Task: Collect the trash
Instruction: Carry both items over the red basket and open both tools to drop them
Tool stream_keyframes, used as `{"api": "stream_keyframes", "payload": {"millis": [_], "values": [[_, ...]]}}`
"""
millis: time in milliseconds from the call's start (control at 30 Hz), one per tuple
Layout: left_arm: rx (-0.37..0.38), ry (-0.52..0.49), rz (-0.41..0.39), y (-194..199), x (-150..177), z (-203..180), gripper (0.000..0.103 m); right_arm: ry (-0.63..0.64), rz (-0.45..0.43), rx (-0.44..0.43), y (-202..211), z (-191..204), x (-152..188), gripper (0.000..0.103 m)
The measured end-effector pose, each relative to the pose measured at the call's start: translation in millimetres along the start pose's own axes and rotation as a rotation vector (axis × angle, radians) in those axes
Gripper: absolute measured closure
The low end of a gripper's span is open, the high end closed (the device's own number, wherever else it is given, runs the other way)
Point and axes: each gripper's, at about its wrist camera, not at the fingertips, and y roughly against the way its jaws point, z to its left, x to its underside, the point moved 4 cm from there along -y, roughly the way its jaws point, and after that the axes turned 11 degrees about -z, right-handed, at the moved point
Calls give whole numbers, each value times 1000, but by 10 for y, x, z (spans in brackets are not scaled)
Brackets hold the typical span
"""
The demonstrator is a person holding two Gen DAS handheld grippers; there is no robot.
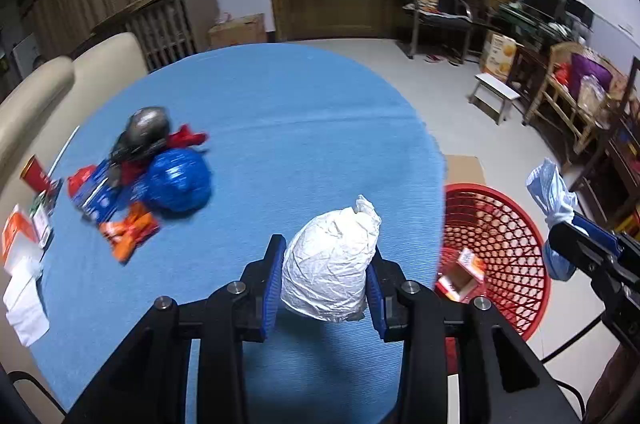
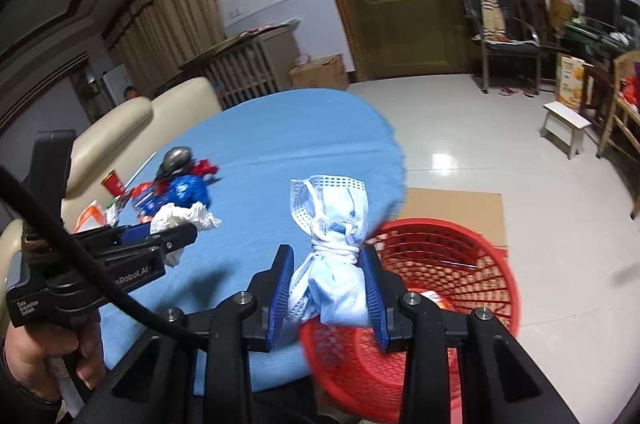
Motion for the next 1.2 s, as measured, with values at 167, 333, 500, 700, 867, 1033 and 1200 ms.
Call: {"api": "stream_keyframes", "payload": {"millis": [167,333,500,700,867,1033,1200], "values": [[44,-28,3,-39,-35,-272,64,-40,-3,62,84,-367,0,66],[85,-56,9,-83,-53,-500,64,-70,10,114,89,-687,31,66],[116,-77,10,-105,-66,-674,64,-80,48,141,-7,-856,106,66],[136,-92,21,-147,-53,-791,64,-97,99,152,-107,-922,295,66],[142,-94,23,-164,-64,-836,64,-113,124,161,-155,-957,372,62],[147,-100,21,-160,-79,-879,64,-139,131,167,-172,-981,377,36],[154,-104,25,-169,-80,-925,64,-156,99,180,-85,-1019,298,36]]}}
